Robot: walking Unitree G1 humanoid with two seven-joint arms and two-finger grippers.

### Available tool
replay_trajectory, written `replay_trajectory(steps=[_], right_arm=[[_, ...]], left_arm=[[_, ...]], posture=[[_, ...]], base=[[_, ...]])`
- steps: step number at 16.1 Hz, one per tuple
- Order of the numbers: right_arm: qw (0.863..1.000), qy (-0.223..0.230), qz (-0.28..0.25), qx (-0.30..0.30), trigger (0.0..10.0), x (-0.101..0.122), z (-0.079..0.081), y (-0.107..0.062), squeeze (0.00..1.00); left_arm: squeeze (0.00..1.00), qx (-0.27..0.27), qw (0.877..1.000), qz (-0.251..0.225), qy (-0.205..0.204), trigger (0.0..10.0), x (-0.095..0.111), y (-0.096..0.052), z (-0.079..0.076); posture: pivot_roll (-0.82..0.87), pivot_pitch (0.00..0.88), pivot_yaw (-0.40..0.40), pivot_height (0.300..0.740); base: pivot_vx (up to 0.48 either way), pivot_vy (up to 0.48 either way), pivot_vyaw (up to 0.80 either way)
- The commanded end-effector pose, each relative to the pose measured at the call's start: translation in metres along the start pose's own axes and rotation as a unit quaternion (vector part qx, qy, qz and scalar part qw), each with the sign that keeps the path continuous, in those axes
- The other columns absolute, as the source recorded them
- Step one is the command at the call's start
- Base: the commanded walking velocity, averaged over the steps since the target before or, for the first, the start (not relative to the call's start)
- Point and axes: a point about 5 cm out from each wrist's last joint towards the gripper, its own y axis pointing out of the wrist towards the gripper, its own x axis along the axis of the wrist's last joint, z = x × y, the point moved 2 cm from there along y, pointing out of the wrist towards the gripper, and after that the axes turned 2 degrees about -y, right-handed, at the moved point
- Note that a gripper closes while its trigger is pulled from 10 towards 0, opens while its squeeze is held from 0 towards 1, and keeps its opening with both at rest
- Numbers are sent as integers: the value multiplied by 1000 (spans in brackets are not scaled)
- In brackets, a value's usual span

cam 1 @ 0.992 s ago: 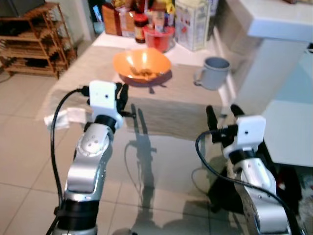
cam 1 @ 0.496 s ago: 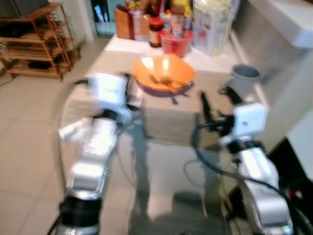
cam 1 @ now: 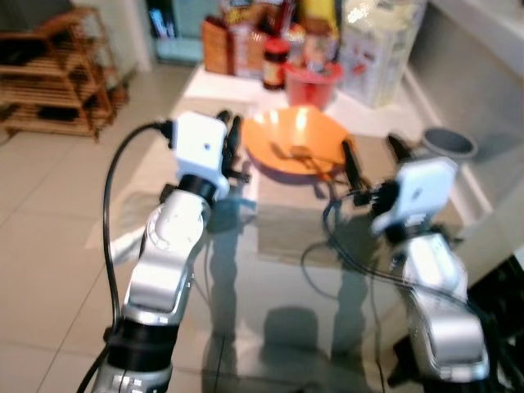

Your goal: Setting the table

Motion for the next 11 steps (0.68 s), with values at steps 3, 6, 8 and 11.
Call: replay_trajectory(steps=[3,6,8,11], right_arm=[[999,30,9,-16,10000,0,-9,17,0],[998,54,20,-14,10000,1,-14,36,0],[995,75,56,-26,10000,-10,-20,53,0],[990,89,103,-38,10000,-26,-27,71,0]], left_arm=[[0,1,1000,-3,7,10000,2,-2,5],[0,-6,1000,2,7,10000,1,-3,2],[0,-11,1000,12,7,10000,0,-5,2],[0,-11,999,38,3,10000,-2,-8,5]], posture=[[20,0,-11,718],[35,0,-23,718],[64,0,-40,718],[116,0,-62,718]], base=[[0,0,0],[0,0,0],[0,0,0],[0,0,0]])
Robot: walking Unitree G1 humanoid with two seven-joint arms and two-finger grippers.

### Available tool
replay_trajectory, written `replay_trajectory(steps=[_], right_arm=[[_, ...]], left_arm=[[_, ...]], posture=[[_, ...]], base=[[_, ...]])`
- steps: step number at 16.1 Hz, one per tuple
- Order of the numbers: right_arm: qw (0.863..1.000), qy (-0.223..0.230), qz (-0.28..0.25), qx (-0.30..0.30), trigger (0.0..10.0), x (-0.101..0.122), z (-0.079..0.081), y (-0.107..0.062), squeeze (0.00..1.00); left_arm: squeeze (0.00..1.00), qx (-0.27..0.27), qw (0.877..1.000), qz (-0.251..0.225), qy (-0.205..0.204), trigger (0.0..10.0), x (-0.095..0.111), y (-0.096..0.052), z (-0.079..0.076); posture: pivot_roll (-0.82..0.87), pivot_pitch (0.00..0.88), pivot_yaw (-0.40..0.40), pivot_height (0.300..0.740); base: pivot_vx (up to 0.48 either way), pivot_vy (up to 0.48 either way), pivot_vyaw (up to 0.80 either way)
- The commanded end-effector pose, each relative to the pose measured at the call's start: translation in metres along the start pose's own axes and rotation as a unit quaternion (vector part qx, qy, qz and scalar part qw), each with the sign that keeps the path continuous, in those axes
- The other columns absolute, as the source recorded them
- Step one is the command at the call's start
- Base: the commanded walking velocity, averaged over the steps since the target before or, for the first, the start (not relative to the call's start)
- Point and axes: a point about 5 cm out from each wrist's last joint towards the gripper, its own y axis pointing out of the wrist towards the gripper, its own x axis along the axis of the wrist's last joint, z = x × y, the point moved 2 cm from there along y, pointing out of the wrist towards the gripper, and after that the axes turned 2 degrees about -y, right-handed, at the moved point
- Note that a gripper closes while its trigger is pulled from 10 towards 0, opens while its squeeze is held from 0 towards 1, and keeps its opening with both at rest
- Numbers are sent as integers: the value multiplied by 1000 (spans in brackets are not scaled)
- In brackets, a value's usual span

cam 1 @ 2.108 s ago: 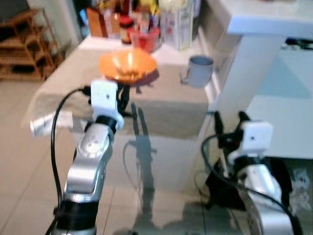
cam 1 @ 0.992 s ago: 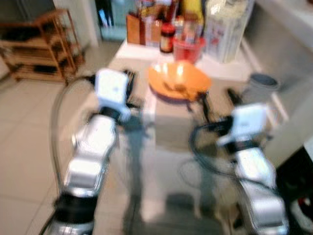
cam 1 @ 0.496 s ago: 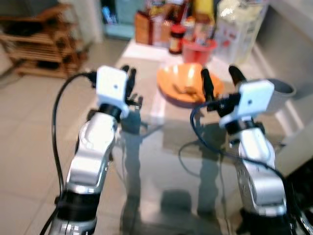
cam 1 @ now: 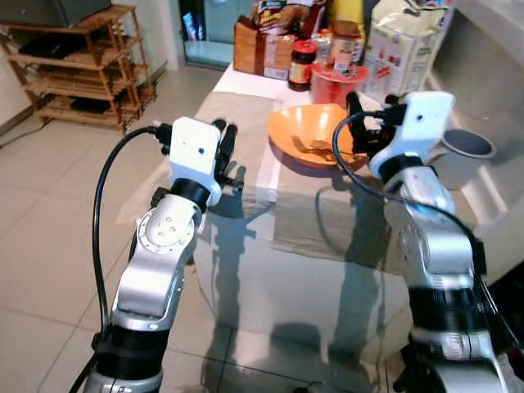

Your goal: Setting the table

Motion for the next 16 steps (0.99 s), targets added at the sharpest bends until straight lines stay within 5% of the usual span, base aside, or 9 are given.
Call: replay_trajectory(steps=[1,6,10,11,13,15,16], right_arm=[[999,8,31,-9,10000,-8,-5,6,0],[994,51,100,-10,10000,-12,-11,35,0],[996,39,79,-15,10000,4,-18,43,0],[999,-6,-30,-16,10000,35,-17,38,0],[997,-28,-76,-13,10000,45,-14,27,0],[988,-86,-127,-26,10000,33,-16,-26,0],[986,-100,-127,-29,10000,28,-16,-36,0]], left_arm=[[0,-4,1000,-6,1,10000,7,-1,0],[0,8,1000,7,2,10000,10,-4,6],[0,14,1000,8,3,10000,10,-5,6],[0,22,1000,3,1,10000,11,-4,7],[0,24,1000,-1,-3,10000,11,-4,8],[0,28,999,-5,-26,10000,7,-1,9],[0,25,999,-5,-27,10000,6,0,8]], posture=[[130,0,-65,718],[155,0,-78,718],[149,0,-87,718],[146,0,-90,718],[138,0,-91,718],[93,0,-76,718],[81,0,-68,718]], base=[[0,0,0],[0,0,0],[0,0,0],[0,0,0],[0,0,0],[0,0,0],[0,0,0]])
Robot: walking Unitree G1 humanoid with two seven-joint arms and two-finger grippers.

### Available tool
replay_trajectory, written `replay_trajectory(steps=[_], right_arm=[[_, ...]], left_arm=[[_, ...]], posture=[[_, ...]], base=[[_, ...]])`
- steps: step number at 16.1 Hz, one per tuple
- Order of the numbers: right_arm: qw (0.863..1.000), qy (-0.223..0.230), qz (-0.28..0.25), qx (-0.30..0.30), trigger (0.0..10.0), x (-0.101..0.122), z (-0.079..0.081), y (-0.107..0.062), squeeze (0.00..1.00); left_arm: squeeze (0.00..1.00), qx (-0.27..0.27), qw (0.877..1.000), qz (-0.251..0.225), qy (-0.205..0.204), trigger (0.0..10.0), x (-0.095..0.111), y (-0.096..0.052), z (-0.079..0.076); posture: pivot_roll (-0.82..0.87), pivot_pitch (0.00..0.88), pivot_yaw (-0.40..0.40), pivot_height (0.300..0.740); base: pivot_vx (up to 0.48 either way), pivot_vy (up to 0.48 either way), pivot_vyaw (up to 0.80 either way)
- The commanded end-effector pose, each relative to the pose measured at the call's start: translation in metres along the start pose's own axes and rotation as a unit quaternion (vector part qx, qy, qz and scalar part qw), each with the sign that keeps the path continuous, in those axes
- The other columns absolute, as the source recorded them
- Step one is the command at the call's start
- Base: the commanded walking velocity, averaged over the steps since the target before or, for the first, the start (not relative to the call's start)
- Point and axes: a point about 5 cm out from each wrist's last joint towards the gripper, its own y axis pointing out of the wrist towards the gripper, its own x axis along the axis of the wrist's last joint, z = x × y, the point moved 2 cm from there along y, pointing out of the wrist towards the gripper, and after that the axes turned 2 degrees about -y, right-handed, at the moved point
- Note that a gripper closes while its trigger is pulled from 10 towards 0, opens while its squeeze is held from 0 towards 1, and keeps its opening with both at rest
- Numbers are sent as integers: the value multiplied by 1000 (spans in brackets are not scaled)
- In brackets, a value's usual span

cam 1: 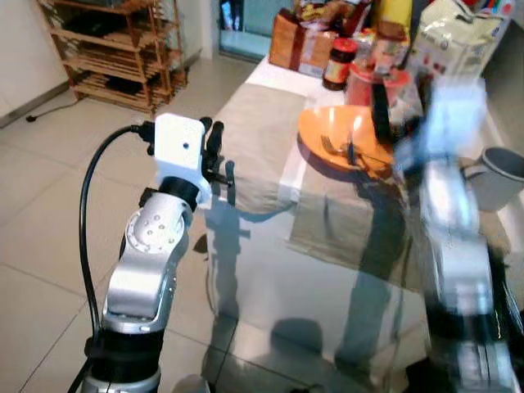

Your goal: Setting the table

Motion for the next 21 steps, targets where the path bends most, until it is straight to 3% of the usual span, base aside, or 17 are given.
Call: replay_trajectory(steps=[1,4,6,7,9,11,13,17,20,21], right_arm=[[999,-24,-37,-15,10000,14,-3,-9,0],[997,-63,6,-42,10000,-4,-7,-60,0],[994,-88,25,-64,10000,-11,-16,-76,0],[992,-100,24,-72,10000,-12,-20,-80,0],[990,-117,35,-75,10000,-19,-21,-90,0],[990,-108,49,-81,10000,-24,-18,-93,0],[990,-105,41,-79,10000,-23,-11,-91,0],[993,-92,43,-66,10000,-25,-4,-88,0],[993,-100,48,-50,10000,-29,0,-87,0],[993,-99,47,-46,10000,-29,2,-86,0]], left_arm=[[0,-18,1000,-6,-4,10000,1,5,-7],[0,-28,999,-3,-18,10000,-4,9,-10],[0,-30,999,5,-29,10000,-10,10,-9],[0,-36,997,20,-59,10000,-17,7,-11],[0,-87,990,66,-86,10000,-40,-11,-26],[0,-135,984,75,-88,10000,-42,-14,-43],[0,-142,984,58,-94,10000,-33,-6,-45],[0,-146,984,45,-90,10000,-26,-2,-43],[0,-79,995,48,-44,10000,-28,7,-27],[114,-85,994,50,-48,10000,-29,7,-26]], posture=[[64,0,-60,718],[33,0,-51,718],[23,0,-47,718],[21,0,-41,718],[15,0,-25,718],[20,0,-15,718],[18,0,-8,718],[19,0,-9,718],[21,0,-15,718],[23,0,-17,718]], base=[[0,0,0],[0,0,0],[0,0,0],[0,0,0],[0,0,0],[0,0,0],[0,-480,0],[0,-476,-281],[0,0,0],[0,0,0]])
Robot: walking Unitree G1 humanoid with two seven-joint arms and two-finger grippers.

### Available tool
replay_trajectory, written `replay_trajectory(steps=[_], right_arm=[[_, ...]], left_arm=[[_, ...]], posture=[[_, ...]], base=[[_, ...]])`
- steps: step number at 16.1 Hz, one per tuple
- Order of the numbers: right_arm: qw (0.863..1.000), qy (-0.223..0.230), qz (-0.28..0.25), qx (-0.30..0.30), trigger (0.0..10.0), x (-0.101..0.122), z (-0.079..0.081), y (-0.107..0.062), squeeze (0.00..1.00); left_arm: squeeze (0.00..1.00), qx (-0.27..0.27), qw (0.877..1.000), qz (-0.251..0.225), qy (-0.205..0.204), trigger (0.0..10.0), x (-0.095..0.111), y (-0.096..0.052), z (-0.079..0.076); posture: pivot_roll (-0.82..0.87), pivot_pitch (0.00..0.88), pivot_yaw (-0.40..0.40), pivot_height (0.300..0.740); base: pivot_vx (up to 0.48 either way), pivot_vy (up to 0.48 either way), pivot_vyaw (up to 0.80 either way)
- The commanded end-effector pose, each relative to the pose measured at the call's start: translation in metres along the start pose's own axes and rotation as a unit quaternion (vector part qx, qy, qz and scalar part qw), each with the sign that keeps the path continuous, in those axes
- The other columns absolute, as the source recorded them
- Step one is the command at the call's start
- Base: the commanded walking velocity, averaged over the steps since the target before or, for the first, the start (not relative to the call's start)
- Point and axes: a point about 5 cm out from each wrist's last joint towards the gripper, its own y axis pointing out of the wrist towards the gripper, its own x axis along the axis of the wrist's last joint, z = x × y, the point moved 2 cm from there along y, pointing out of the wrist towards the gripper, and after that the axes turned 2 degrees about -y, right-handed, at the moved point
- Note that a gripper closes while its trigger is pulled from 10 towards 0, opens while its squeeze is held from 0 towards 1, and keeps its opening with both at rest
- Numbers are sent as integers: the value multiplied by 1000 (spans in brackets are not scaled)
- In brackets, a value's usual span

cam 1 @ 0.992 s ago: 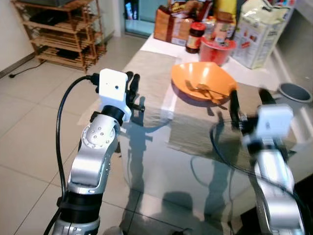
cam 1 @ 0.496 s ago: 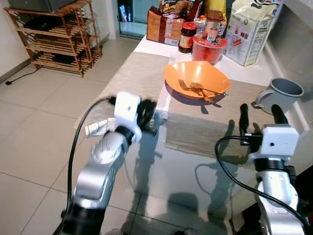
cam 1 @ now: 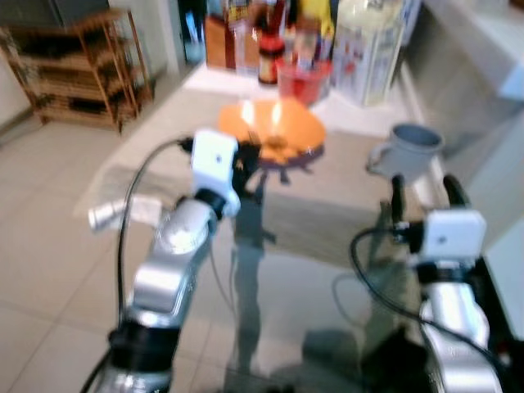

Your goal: Setting the table

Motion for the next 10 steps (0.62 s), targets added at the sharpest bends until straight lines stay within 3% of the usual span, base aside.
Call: replay_trajectory(steps=[1,7,8,10], right_arm=[[1000,-6,-10,11,10000,4,2,3,0],[1000,-3,-13,26,10000,3,9,7,0],[999,-2,-15,28,10000,3,10,8,0],[999,-1,-15,30,10000,3,11,8,0]], left_arm=[[1000,8,1000,-2,-14,10000,0,0,7],[1000,17,1000,-4,12,10000,4,5,10],[980,9,1000,-13,0,0,6,5,9],[984,1,1000,-18,-11,0,8,5,7]], posture=[[26,0,-19,718],[34,0,-20,718],[38,0,-21,718],[39,0,-19,718]], base=[[0,0,0],[0,0,0],[0,0,0],[0,0,0]])
